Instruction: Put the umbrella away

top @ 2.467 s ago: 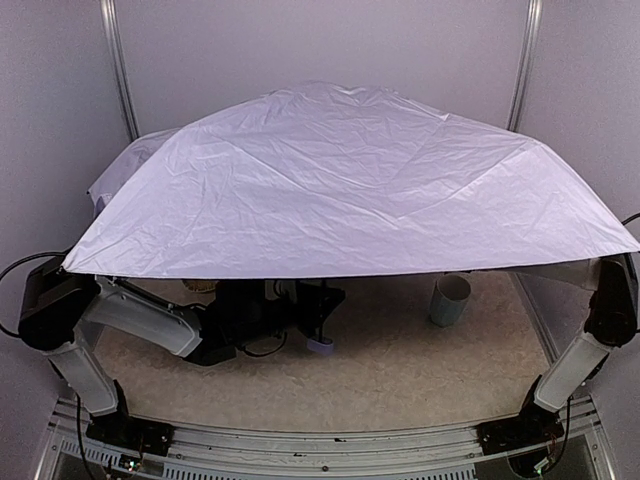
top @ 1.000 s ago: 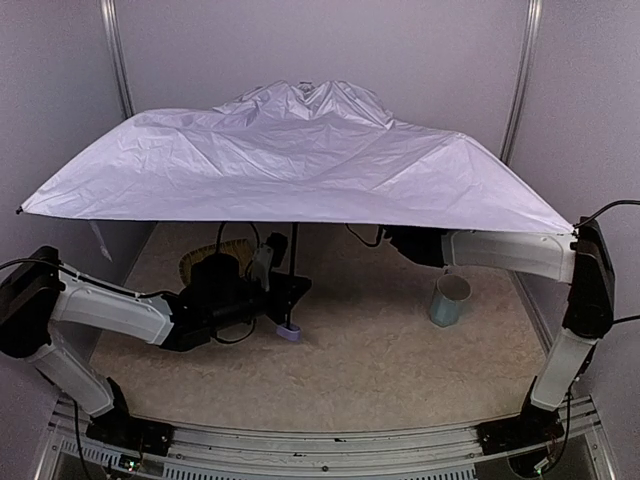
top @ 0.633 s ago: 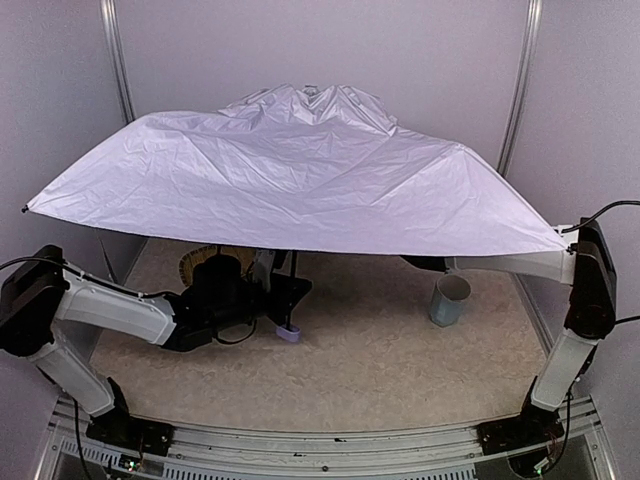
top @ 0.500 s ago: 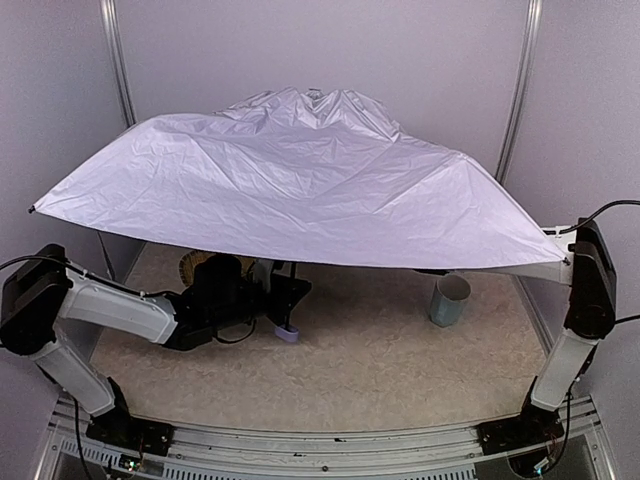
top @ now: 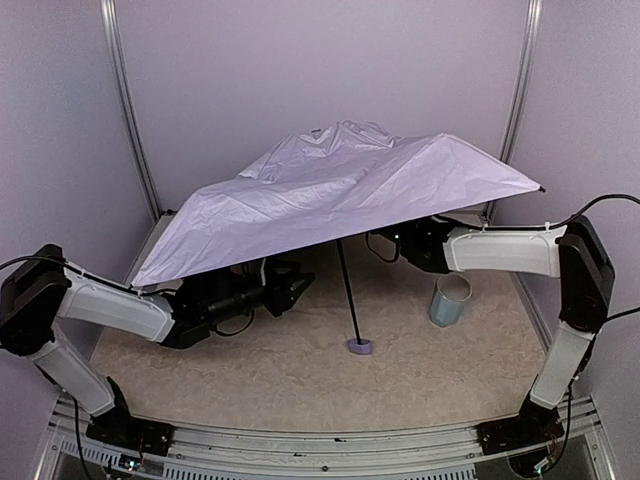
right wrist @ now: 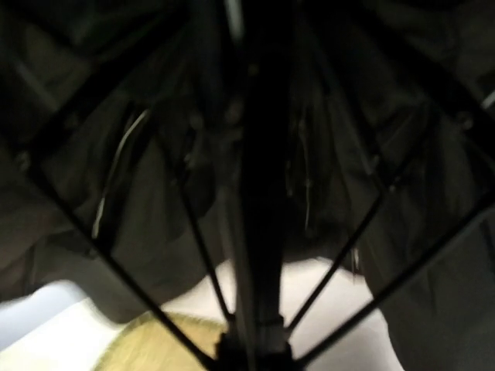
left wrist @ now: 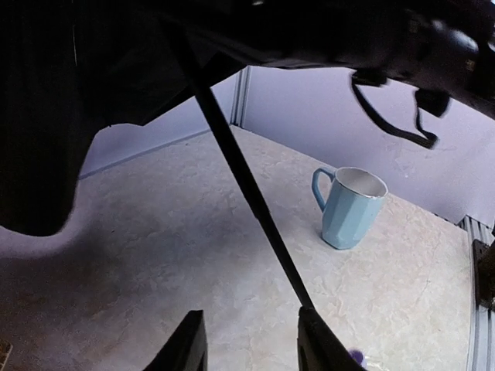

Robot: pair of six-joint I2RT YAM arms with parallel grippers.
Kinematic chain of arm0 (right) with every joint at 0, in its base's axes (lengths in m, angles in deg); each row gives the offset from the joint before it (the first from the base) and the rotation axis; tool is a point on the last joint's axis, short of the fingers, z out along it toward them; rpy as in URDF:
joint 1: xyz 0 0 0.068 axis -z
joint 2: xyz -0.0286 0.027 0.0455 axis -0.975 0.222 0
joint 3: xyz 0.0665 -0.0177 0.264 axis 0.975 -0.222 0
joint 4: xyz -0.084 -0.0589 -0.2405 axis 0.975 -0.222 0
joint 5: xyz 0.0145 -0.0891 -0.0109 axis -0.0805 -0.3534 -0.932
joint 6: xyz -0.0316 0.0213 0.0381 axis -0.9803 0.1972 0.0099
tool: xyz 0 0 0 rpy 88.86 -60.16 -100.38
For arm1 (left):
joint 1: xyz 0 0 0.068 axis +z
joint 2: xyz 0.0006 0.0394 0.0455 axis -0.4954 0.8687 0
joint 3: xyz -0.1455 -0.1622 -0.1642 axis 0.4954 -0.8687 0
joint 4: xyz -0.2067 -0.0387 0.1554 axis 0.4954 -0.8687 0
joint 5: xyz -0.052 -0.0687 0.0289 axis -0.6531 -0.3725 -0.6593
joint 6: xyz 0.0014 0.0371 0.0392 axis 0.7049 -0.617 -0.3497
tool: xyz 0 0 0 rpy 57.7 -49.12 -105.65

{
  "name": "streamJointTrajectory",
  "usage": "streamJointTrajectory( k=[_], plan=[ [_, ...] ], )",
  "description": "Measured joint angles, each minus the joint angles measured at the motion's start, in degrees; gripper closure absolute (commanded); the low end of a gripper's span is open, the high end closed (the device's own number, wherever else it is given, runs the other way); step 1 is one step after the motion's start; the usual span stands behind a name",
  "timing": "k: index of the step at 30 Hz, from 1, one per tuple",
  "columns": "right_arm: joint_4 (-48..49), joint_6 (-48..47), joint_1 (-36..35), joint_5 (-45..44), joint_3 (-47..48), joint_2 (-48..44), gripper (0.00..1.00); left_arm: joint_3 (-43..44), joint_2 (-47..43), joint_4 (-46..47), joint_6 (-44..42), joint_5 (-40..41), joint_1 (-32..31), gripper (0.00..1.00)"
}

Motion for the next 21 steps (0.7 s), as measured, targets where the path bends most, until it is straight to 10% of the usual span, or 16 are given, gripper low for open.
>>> streamJointTrajectory(
  k=[21],
  plan=[
    [9.11,-7.98,17.03,7.10,19.10,1.57,1.00,-3.08,-51.47,-30.05,-19.76,-11.87,-7.72,0.28]
  ],
)
